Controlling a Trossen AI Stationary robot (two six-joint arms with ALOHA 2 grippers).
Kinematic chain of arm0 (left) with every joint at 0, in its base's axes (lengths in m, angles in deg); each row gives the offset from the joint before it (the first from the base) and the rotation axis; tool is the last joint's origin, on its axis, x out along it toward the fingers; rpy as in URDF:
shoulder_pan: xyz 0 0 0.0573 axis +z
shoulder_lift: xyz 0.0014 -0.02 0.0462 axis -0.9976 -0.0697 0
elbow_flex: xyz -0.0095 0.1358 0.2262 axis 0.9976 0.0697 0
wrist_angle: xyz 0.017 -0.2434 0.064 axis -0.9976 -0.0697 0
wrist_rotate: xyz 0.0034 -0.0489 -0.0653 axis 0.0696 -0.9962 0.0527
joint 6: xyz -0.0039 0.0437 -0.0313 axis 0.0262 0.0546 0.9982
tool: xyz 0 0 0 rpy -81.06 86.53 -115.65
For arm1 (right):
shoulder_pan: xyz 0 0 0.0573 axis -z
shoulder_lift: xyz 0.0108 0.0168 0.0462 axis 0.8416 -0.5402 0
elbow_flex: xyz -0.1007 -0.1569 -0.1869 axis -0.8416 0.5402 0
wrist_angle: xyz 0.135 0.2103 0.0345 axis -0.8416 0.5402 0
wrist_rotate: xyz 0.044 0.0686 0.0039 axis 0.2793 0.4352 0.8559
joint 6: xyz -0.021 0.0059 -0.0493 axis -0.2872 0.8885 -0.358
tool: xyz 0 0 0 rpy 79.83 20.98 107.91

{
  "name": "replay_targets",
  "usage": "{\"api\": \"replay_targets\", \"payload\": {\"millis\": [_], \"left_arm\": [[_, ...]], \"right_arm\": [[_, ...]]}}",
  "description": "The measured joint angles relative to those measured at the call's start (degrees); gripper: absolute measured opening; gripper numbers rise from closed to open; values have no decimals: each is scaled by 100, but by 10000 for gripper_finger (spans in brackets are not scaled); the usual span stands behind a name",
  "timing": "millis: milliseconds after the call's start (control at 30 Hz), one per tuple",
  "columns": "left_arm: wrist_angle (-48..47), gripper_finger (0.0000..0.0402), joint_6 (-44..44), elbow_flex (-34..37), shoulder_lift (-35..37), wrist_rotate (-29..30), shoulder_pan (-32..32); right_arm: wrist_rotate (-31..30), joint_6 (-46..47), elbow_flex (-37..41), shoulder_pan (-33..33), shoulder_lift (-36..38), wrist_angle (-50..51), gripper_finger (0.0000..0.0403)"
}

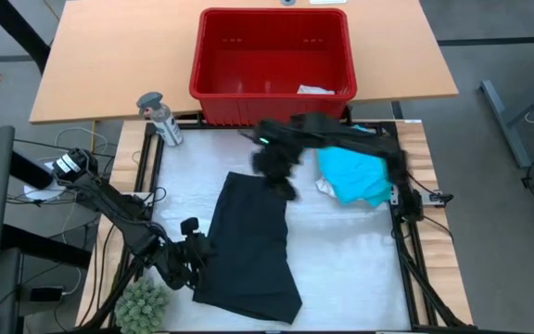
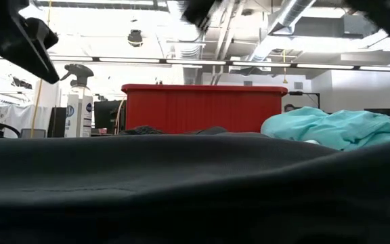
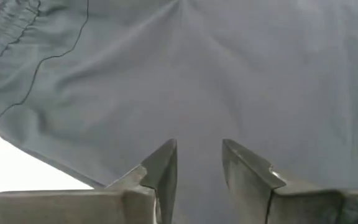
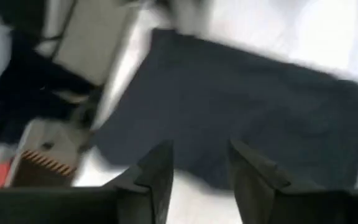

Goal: Fold Laundry from Bin
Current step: Fold the black shorts

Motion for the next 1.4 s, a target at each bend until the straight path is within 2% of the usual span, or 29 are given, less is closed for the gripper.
{"api": "replay_targets", "payload": {"millis": [100,233,367,467,567,733,800,967,1100,1200,1333,1400], "left_arm": [[-256,127,-232,2,0,-57,-2],[-191,130,-263,2,-2,0,-66],[-13,130,-270,2,100,-111,-221],[40,130,-463,2,349,-164,-371],[-43,130,-1052,-1,629,-203,-449],[-190,138,-3004,2,643,-1404,-481],[-314,145,-3480,2,645,-1562,-484],[-1015,170,-4502,5,640,-1326,-469],[-867,196,-4944,214,553,-1410,-436],[-664,214,-5021,467,549,-1343,-432],[-570,229,-5194,655,549,-717,-434],[-458,231,-5326,726,549,-605,-430]], "right_arm": [[-206,68,551,-538,842,643,187],[-1499,752,1083,-1555,1846,1296,193],[-3226,2083,1844,-2685,2847,839,194],[-4572,2388,2781,-3581,3260,565,195],[-5100,2380,3934,-4134,3387,23,195],[-5060,2520,5470,-4390,3310,-1772,195],[-4962,2277,5755,-4412,3131,-2356,195],[-4941,691,5855,-4308,2638,-2720,195],[-4914,-644,5909,-4105,2115,-2732,195],[-4835,-1118,5898,-3906,1802,-2971,195],[-4789,-1704,5900,-3703,1368,-3468,195],[-4766,-2068,5903,-3637,1231,-3756,195]]}}
